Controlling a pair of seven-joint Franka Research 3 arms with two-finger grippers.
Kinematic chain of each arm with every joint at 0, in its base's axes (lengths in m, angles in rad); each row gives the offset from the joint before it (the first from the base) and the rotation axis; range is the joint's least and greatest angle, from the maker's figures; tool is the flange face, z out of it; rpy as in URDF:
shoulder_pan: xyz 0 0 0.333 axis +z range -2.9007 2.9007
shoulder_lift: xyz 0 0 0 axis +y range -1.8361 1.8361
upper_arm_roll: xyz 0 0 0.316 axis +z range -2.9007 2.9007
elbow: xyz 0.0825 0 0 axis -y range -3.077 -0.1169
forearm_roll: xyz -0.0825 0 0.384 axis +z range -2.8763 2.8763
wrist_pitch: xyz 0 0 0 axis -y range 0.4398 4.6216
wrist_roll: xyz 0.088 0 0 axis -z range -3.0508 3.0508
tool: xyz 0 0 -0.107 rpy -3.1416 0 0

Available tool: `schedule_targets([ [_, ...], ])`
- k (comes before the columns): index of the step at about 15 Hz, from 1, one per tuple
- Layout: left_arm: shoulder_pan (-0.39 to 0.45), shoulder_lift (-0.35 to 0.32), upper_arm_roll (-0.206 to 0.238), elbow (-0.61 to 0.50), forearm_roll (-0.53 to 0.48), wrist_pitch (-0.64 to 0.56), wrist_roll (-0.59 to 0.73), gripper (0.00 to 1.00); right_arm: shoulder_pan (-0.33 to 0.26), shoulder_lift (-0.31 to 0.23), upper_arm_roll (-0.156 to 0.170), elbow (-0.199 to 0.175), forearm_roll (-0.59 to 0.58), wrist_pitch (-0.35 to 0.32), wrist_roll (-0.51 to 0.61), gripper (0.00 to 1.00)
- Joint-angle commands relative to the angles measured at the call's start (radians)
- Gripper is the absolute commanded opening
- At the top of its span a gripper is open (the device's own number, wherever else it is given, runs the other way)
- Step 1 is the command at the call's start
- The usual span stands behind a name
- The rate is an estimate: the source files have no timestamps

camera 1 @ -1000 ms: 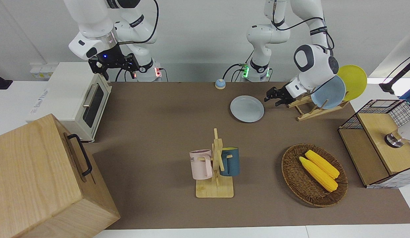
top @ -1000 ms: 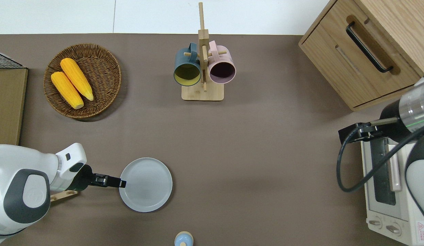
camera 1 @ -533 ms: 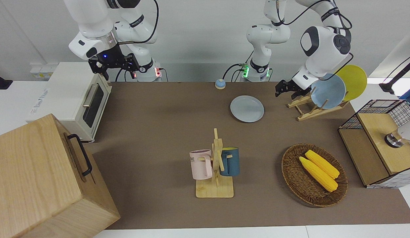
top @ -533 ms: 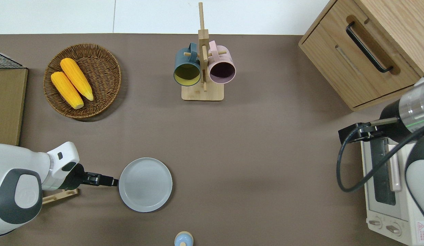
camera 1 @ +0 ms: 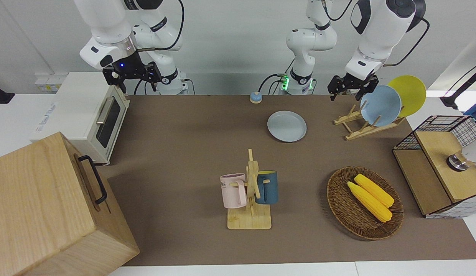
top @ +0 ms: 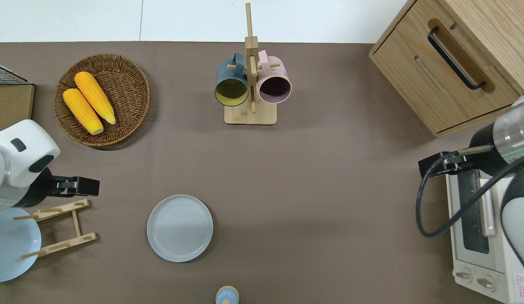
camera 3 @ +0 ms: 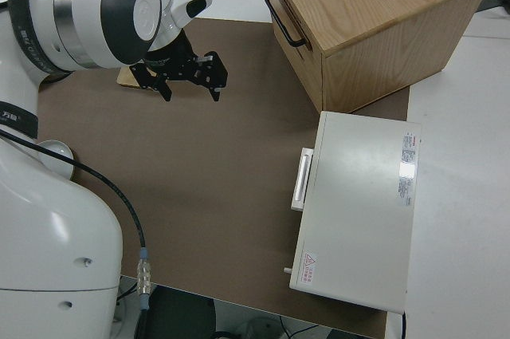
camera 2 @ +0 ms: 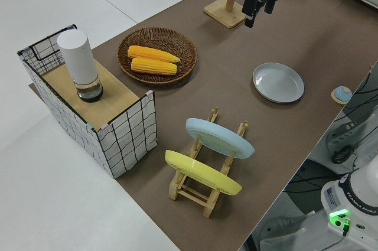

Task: Pick gray plate from low plate rack and place it on table with left arm
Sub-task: 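Open the left gripper and withdraw it toward the rack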

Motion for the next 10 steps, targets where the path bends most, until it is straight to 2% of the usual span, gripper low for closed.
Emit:
schedule_targets([
  [1,-0.003,0.017,-0.003,0.085,0.011,-0.065,-0.018,0.99,-0.023,-0.002,0.021,0.007,-0.006,-0.011,0.012,0.983],
  [6,0.011,0.018,0.006,0.106,-0.059,-0.09,-0.022,0.99,-0.023,-0.002,0.021,0.007,-0.006,-0.011,0.012,0.983],
  [10,0.005,0.018,0.009,0.106,-0.055,-0.09,-0.021,0.99,-0.023,-0.004,0.02,0.006,-0.006,-0.011,0.012,0.983],
])
